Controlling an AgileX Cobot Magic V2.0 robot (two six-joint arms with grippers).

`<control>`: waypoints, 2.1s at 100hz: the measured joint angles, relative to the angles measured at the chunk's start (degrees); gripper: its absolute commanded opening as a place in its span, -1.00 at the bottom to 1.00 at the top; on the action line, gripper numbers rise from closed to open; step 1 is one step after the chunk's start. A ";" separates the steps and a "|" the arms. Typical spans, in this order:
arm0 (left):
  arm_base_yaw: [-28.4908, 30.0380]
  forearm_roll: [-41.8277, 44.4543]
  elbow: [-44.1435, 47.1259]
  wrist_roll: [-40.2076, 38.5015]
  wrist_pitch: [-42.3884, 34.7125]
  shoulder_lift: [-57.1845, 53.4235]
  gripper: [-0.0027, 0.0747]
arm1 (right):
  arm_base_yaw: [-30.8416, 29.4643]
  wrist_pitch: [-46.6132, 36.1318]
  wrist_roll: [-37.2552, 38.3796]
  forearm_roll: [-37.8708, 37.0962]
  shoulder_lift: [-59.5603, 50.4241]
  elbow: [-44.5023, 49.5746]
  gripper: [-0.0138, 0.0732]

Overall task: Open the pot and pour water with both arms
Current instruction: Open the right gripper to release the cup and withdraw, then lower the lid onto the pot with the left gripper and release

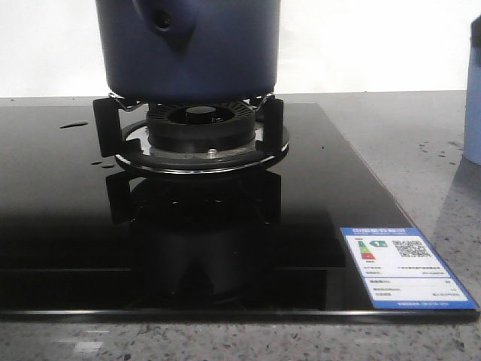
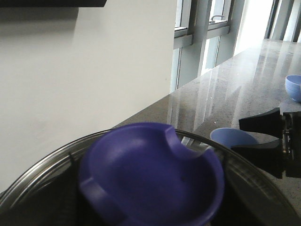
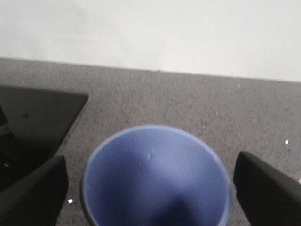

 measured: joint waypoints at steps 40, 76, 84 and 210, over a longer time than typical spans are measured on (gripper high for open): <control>0.00 0.00 0.00 0.00 0.00 0.00 -0.18 | 0.00 0.43 0.00 0.23 -13.44 0.00 0.73; 0.00 0.09 0.00 2.77 0.00 3.09 -0.18 | 0.00 13.73 0.00 0.27 -28.67 0.00 -0.85; 0.00 0.09 -0.07 2.90 0.00 4.30 -0.18 | 0.00 15.09 0.00 0.27 -31.77 0.00 -0.84; -4.29 -4.73 -3.41 9.89 -10.67 11.60 -0.18 | 0.00 22.83 0.09 2.29 -35.48 0.00 -0.84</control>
